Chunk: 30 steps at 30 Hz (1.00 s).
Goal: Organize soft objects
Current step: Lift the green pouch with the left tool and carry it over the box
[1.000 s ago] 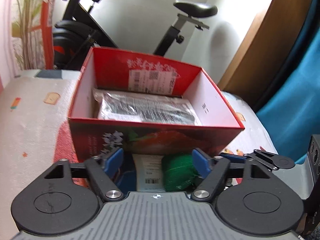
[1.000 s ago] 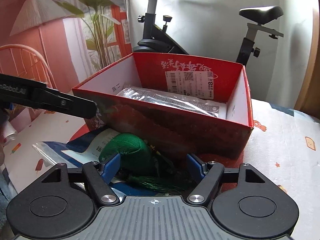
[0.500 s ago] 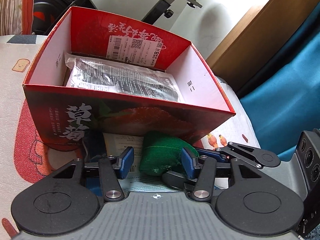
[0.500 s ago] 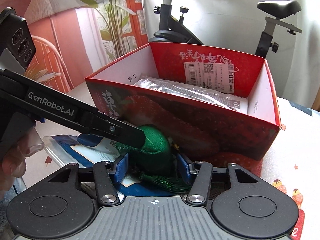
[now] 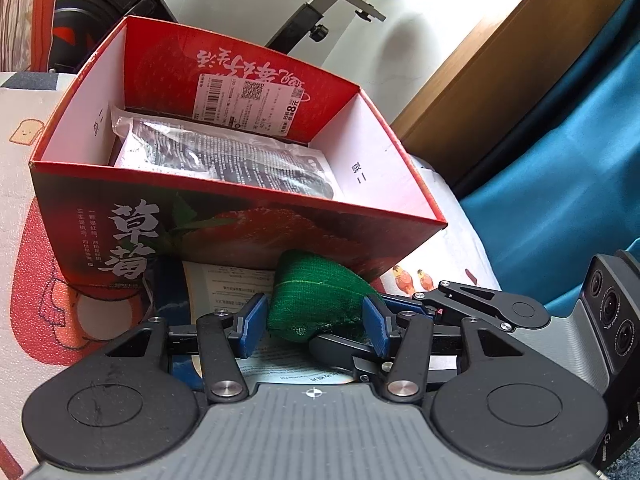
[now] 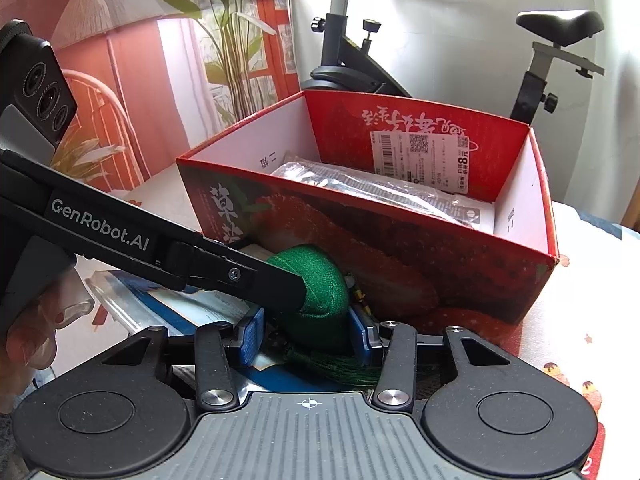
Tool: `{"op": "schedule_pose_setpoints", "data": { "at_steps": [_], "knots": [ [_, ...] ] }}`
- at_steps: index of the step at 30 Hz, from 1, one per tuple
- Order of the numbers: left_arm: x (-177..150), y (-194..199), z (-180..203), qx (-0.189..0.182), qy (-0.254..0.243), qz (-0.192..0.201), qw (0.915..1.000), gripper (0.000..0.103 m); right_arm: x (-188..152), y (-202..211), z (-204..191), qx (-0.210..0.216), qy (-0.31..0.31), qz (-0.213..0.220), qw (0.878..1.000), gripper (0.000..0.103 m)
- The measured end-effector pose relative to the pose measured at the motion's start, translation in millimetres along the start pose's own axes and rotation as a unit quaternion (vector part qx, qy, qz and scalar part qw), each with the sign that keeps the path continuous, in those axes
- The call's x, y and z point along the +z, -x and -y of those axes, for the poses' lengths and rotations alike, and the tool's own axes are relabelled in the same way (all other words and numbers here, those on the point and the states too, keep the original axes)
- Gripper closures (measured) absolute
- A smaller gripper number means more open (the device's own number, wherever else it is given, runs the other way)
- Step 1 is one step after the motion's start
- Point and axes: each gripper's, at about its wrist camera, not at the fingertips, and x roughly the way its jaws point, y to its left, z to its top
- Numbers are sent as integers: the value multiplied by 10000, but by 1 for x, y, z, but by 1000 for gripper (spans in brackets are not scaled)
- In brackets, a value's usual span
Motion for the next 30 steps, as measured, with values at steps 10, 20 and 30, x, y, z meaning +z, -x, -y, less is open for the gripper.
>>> {"op": "schedule_pose_setpoints", "data": {
  "at_steps": [10, 20, 30],
  "knots": [
    [10, 24, 9, -169, 19, 361, 9992, 49, 16, 22, -6, -59, 211, 318, 9993, 62],
    [34, 62, 31, -349, -89, 1010, 9942, 49, 58, 63, -12, -74, 542, 941, 9941, 62],
    [81, 94, 61, -411, -565, 1653, 9838, 49, 118, 93, -12, -316, 1042, 1655, 9802, 62]
  ]
}}
